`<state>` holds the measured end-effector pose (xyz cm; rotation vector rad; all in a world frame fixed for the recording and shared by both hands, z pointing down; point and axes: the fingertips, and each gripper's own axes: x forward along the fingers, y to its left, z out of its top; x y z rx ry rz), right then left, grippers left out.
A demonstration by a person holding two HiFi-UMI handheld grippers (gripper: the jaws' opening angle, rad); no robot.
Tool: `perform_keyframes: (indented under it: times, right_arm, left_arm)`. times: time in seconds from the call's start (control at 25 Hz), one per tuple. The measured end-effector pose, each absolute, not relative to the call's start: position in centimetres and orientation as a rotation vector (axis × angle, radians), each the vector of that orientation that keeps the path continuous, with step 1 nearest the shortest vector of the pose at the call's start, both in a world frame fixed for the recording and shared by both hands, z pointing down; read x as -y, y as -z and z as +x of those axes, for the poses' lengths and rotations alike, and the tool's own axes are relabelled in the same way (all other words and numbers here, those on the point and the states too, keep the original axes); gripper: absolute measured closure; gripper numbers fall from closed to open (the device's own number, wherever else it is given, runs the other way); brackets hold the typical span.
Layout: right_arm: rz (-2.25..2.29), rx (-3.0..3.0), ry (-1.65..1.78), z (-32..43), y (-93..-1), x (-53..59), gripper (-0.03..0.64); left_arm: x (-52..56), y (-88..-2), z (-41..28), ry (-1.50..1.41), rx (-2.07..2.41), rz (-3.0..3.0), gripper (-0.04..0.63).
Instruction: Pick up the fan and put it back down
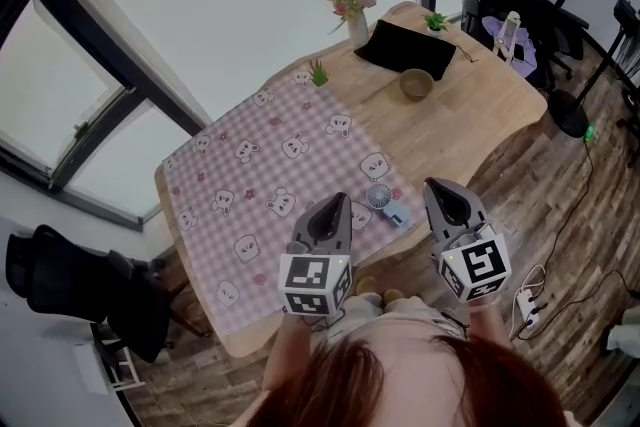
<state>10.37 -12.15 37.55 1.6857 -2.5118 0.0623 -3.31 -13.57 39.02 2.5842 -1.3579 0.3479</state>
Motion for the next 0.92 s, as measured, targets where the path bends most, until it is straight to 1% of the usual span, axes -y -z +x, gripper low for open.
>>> perform_keyframes:
  times: [0.4,0.72,0.92]
  right_arm:
    - [1.67,2.571,-0.033,13.0,-36.6,10.3,0.617]
    - [1.647,2.596,0.024,14.2,-36.4,9.1,0.617]
    - [1.675,2.586,0.02,14.9,-36.1,8.3,0.617]
  left_arm:
    - [10.8,-38.3,-1.4,-0.37,1.472,2.547,0.58]
    - [8.4,-37.3,-1.3,-0.36,1.565,2.515,0.58]
    - [7.2,-37.9,-1.1,-0.422,1.558,2.485,0.58]
